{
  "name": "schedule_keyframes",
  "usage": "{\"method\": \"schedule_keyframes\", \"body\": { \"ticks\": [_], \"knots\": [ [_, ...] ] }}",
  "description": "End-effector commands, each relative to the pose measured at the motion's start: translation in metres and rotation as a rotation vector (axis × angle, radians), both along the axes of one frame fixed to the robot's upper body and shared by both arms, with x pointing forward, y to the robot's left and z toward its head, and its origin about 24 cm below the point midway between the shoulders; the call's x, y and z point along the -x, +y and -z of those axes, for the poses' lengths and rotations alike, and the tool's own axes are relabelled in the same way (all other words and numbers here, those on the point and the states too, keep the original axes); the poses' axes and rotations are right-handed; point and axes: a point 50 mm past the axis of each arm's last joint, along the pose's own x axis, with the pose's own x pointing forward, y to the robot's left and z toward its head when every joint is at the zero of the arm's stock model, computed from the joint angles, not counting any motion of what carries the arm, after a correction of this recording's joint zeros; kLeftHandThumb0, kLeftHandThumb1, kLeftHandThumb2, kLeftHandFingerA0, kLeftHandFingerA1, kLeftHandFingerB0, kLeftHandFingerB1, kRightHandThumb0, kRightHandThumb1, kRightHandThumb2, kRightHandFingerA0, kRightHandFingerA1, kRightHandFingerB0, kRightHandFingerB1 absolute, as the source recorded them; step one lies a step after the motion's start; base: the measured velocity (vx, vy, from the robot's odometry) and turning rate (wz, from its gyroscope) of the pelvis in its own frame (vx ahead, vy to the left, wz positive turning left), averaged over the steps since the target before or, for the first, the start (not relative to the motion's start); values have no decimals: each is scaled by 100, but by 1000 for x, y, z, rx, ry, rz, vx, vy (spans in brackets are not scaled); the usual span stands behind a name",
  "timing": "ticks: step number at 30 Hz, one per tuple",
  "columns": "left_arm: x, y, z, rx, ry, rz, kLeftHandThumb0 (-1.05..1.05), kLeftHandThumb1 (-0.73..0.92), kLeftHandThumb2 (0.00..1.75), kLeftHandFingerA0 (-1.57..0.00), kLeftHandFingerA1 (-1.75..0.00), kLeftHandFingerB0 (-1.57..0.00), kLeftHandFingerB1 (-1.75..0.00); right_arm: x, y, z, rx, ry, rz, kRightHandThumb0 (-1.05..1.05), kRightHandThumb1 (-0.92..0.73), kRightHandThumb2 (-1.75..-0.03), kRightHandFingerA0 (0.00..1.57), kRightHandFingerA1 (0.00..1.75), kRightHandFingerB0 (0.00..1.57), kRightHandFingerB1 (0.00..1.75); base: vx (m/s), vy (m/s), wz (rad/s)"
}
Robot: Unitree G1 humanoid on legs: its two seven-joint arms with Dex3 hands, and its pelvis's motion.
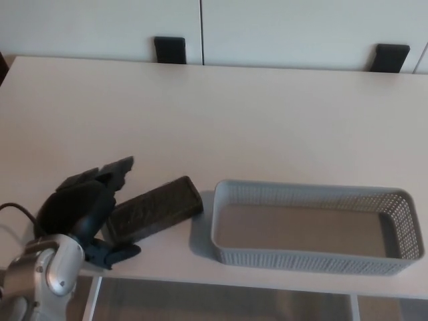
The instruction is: The robot walks towards a desk on which an eraser is kept on the left hand side and a container is kept on the right hand side. The robot picks up the eraser using its left hand and places it in the container.
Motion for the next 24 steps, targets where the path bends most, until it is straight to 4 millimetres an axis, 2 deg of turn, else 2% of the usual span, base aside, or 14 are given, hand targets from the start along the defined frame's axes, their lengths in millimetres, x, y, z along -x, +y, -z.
{"method": "schedule_keyframes", "body": {
  "ticks": [1,11,15,21,22,24],
  "knots": [
    [-3,8,-1,-87,-34,-83,-52,34,72,0,-24,-3,-22,-3,-5,-3,23,-1,-15,-37,-65,-58,46,44,38,38,0,0,0],
    [-6,-3,-4,-71,-28,-58,-54,36,74,0,-25,-3,-24,-4,-4,-6,26,-4,-23,-37,-65,-59,46,44,38,38,0,0,0],
    [-6,-11,-7,-59,-16,-21,-56,37,74,0,-19,-3,-21,-4,-5,-6,17,-10,-25,-37,-65,-58,46,44,38,38,0,0,0],
    [-6,-28,-9,-60,-2,26,-48,34,74,0,-29,-4,-31,-7,-5,-5,9,-8,-28,-38,-64,-59,46,45,38,38,0,0,0],
    [-5,-32,-9,-48,-3,38,-46,49,58,-5,-25,-10,-24,-7,-5,-5,3,-12,-31,-38,-63,-58,45,46,37,39,0,0,0],
    [-5,-35,-8,-55,0,42,-46,50,58,-6,-24,-10,-24,-9,-6,-7,9,-13,-37,-39,-64,-59,46,45,38,39,0,0,0]
  ]
}}
